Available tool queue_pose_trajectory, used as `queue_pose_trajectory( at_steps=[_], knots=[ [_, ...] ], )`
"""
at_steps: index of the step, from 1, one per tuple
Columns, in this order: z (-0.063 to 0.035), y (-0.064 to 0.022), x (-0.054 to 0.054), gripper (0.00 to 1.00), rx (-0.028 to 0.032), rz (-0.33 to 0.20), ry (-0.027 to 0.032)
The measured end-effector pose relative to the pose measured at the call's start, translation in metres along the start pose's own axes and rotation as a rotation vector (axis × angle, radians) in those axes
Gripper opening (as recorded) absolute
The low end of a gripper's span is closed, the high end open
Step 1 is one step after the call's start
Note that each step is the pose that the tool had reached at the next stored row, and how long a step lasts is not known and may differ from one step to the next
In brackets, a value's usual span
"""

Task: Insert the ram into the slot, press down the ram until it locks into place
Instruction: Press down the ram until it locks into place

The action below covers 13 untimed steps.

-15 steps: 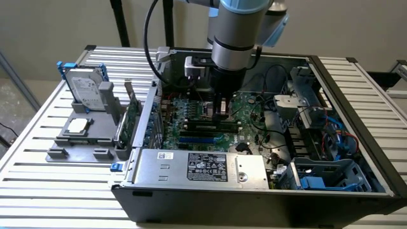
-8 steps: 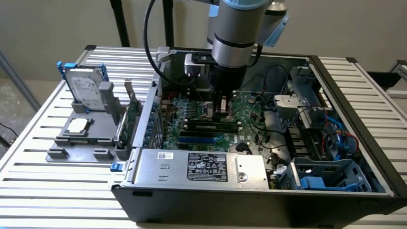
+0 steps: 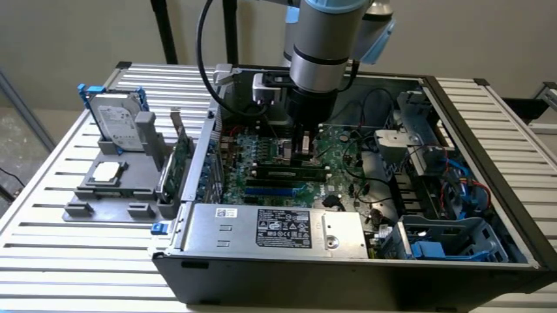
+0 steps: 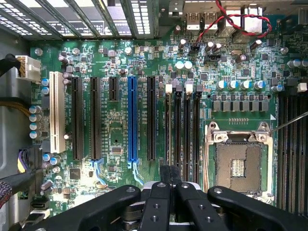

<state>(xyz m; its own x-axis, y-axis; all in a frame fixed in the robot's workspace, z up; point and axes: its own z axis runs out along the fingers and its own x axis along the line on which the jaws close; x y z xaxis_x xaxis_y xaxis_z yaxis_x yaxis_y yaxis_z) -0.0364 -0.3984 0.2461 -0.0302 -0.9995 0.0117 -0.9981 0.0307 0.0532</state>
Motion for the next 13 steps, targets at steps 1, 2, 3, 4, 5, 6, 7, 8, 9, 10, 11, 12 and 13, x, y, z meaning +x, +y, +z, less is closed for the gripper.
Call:
queue_pose_trajectory(
  at_steps=[1,2,3,4,5,6,7,8,9,10,11,12,13],
  knots=[
    [0.0000,0.0000,0.0000,0.11,0.0000,0.000,0.0000],
    [0.0000,0.0000,0.0000,0.11,0.0000,0.000,0.0000],
    [0.0000,0.0000,0.0000,0.11,0.0000,0.000,0.0000],
    [0.0000,0.0000,0.0000,0.11,0.0000,0.000,0.0000],
    [0.0000,0.0000,0.0000,0.11,0.0000,0.000,-0.0001],
    [0.0001,0.0002,-0.0001,0.11,0.0007,0.000,0.0001],
    [0.0006,0.0009,-0.0004,0.11,0.0026,0.000,-0.0001],
    [0.0015,0.0016,-0.0007,0.11,0.0041,0.000,-0.0002],
    [0.0026,0.0027,-0.0014,0.11,0.0050,0.000,0.0000],
    [0.0034,0.0031,-0.0018,0.11,0.0052,0.000,-0.0001],
    [0.0045,0.0032,-0.0020,0.11,0.0053,0.000,-0.0002],
    [0.0058,0.0034,-0.0024,0.11,0.0054,0.000,-0.0002],
    [0.0070,0.0034,-0.0027,0.11,0.0054,0.000,-0.0001]
  ],
)
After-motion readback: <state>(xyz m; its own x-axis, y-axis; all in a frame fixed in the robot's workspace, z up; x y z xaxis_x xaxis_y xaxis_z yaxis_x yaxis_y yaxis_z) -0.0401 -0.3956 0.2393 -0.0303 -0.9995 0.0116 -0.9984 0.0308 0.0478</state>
